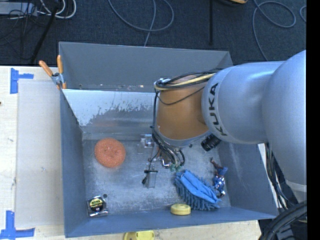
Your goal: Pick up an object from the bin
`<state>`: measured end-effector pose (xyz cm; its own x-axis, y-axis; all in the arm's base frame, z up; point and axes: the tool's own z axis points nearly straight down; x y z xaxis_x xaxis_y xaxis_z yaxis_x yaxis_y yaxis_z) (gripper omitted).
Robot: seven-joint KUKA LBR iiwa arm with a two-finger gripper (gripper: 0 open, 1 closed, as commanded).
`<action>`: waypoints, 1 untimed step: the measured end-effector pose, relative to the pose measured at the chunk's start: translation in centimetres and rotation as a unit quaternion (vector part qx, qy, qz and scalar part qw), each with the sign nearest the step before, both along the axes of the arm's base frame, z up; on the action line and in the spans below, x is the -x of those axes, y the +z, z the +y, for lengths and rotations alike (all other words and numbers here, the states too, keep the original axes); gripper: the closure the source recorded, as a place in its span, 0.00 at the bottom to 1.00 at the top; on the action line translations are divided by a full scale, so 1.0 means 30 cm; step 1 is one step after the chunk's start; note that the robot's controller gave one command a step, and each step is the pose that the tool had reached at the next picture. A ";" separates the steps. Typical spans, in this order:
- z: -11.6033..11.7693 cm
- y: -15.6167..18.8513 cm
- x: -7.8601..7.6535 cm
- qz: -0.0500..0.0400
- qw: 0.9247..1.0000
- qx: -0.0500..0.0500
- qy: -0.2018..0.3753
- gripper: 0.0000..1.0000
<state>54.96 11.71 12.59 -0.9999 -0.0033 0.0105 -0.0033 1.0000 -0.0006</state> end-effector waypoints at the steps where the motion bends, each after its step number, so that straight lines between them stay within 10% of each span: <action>1: -0.001 0.015 -0.006 -0.004 1.000 0.000 -0.001 0.00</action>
Offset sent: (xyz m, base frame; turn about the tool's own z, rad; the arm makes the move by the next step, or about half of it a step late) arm 0.0663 0.0327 -0.0327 -0.0230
